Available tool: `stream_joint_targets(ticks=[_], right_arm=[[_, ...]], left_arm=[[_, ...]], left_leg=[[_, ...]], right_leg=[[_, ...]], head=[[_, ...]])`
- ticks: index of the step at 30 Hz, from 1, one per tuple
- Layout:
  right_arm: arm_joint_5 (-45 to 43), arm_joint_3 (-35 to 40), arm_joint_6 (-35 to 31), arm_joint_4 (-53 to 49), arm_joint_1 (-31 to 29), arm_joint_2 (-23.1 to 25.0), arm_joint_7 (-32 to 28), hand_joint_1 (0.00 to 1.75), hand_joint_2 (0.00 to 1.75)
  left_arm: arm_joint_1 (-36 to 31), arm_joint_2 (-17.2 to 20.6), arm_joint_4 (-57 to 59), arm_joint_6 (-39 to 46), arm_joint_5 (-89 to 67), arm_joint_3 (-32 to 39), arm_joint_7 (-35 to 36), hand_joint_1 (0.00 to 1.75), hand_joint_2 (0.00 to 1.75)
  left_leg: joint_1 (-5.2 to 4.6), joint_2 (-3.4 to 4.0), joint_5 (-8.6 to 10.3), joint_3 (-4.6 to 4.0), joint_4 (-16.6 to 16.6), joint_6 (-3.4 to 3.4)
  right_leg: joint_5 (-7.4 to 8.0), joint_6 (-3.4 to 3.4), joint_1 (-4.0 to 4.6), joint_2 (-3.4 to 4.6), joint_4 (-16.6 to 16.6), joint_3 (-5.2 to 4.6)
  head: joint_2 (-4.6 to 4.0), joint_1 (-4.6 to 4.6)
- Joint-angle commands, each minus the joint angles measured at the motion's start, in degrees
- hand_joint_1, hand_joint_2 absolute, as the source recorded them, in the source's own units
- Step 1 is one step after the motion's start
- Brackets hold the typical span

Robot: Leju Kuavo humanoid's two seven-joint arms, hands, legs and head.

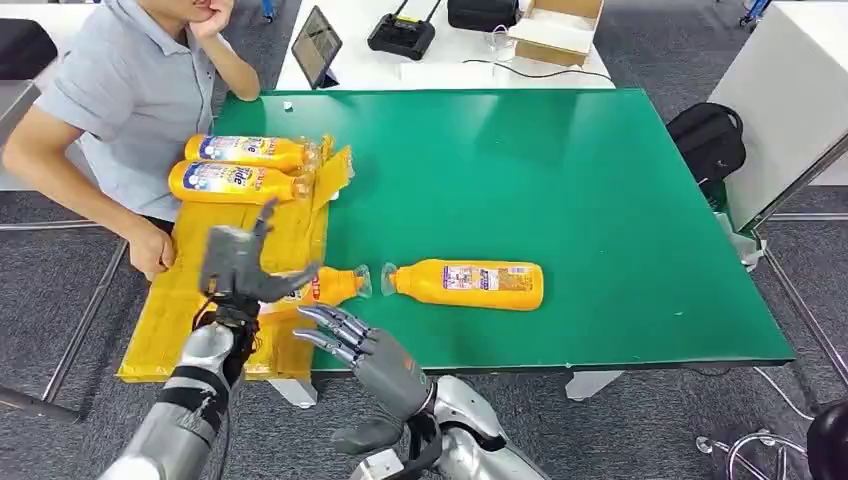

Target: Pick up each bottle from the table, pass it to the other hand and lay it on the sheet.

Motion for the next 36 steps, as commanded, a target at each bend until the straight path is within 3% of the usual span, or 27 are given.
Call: stream_joint_targets(ticks=[1,5,6,8,10,14,16,18,22,26,29,36], right_arm=[[1.1,-2.6,-5.0,1.7,-0.4,-2.5,-1.1,0.0,0.0],[1.2,-5.9,-7.3,1.0,0.2,-3.2,-0.3,0.0,0.0],[1.8,-7.0,-8.2,1.0,0.4,-3.6,0.9,0.0,1.75],[2.3,-8.7,-8.3,0.7,0.7,-4.8,2.1,0.0,1.75],[8.2,-12.5,-10.7,3.3,0.0,-7.0,9.0,0.0,1.75],[10.0,-16.6,-11.2,6.7,-1.5,-8.7,11.2,0.0,1.75],[12.3,-22.0,-11.8,12.7,-5.1,-10.7,13.6,0.0,1.75],[12.1,-24.4,-10.4,14.6,-6.3,-10.8,11.1,0.0,1.75],[15.0,-25.4,-11.2,16.5,-7.8,-10.9,13.6,0.0,1.75],[20.1,-25.9,-8.5,29.0,-16.9,-11.4,14.8,0.0,1.75],[23.4,-24.2,-7.8,35.4,-20.1,-10.3,16.5,0.0,1.75],[26.1,-22.9,-8.4,39.0,-21.3,-9.7,19.0,0.0,1.75]], left_arm=[[12.9,-2.2,-34.3,4.0,13.5,1.8,-6.3,0.0,1.75],[17.2,-2.9,-40.7,8.0,13.5,2.4,-10.1,0.0,1.75],[18.6,-2.9,-42.1,8.2,14.3,2.3,-10.6,0.0,1.75],[20.9,-2.8,-44.0,8.1,15.0,2.3,-11.0,0.0,1.75],[24.8,-3.2,-47.0,8.3,16.0,2.7,-12.4,0.0,1.75],[27.1,-2.8,-48.5,8.4,14.4,2.2,-13.7,0.0,1.75],[28.8,-3.0,-50.3,9.2,11.2,1.8,-14.0,0.0,1.75],[28.9,-3.2,-50.4,9.1,11.0,1.9,-14.0,0.0,1.75],[28.6,-2.9,-50.4,8.7,9.5,1.1,-14.0,0.0,1.75],[27.2,-3.0,-47.1,4.1,11.7,-0.9,-14.0,0.0,1.75],[25.8,-3.0,-45.0,3.9,12.2,-1.1,-14.0,0.0,1.75],[25.9,-2.6,-44.5,3.7,11.7,-1.3,-14.0,0.0,1.75]], left_leg=[[0.03,0.15,-0.19,0.13,0.0,0.09],[0.0,0.11,-0.18,0.06,0.0,0.06],[0.01,0.09,-0.15,0.01,0.0,0.04],[0.01,0.11,-0.17,0.06,0.0,0.06],[-0.02,0.11,-0.2,0.12,0.0,0.09],[-0.02,0.06,-0.2,0.18,-0.1,0.11],[-0.02,0.01,-0.23,0.23,0.0,0.13],[-0.03,0.02,-0.12,0.0,0.0,0.07],[-0.01,-0.07,-0.18,0.1,0.0,0.11],[-0.02,0.06,-0.15,0.06,0.0,0.12],[-0.03,0.08,-0.08,0.05,0.0,0.12],[-0.01,0.0,-0.08,0.07,0.0,0.1]], right_leg=[[-0.11,-0.13,0.07,0.07,0.0,0.13],[-0.1,-0.11,0.03,0.04,0.0,0.01],[-0.08,-0.1,0.04,0.03,0.0,-0.03],[-0.09,-0.11,0.04,0.04,-0.1,0.04],[-0.12,-0.12,0.02,0.03,-0.1,0.1],[-0.13,-0.13,0.02,-0.03,-0.1,0.2],[-0.17,-0.16,0.04,-0.08,-0.1,0.27],[-0.05,-0.07,0.0,-0.02,-0.1,0.04],[-0.12,-0.15,0.04,-0.13,-0.1,0.18],[-0.06,-0.11,0.02,0.0,-0.1,0.07],[0.0,-0.08,0.0,0.03,-0.1,0.07],[-0.02,-0.08,0.03,-0.03,-0.1,0.1]], head=[[0.0,0.0],[0.0,0.0],[0.0,-0.02],[0.0,0.0],[0.0,0.0],[0.0,0.0],[0.0,0.0],[0.0,0.0],[0.0,-0.02],[0.0,-0.04],[0.0,-0.02],[0.0,-0.02]])
